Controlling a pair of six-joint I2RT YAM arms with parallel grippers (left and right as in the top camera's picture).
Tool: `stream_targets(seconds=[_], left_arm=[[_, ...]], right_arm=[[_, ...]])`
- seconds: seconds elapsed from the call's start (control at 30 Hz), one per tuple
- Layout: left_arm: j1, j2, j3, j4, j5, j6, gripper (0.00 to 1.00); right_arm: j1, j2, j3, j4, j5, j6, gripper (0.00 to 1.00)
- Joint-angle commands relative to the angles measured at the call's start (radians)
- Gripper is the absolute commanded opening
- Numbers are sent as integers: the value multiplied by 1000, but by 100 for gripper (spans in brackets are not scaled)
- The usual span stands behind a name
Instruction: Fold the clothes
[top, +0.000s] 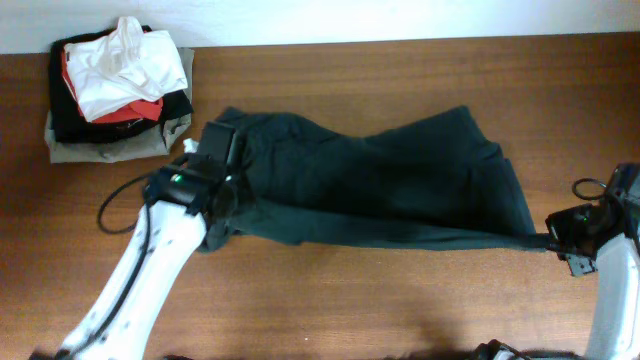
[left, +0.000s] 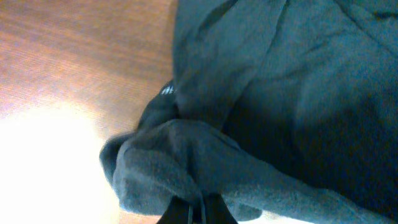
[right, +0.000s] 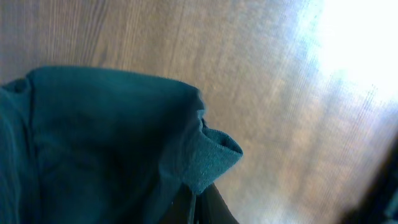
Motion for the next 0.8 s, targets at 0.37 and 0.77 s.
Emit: stream_targets(seconds=[0.37,0.77], left_arm=[[-2,317,10,284,-172,12,1],[37,319,10,317,-200,51,99]], right_arm=[[190,322,16,338,-74,-5,4],[256,332,17,323,-15,10,99]])
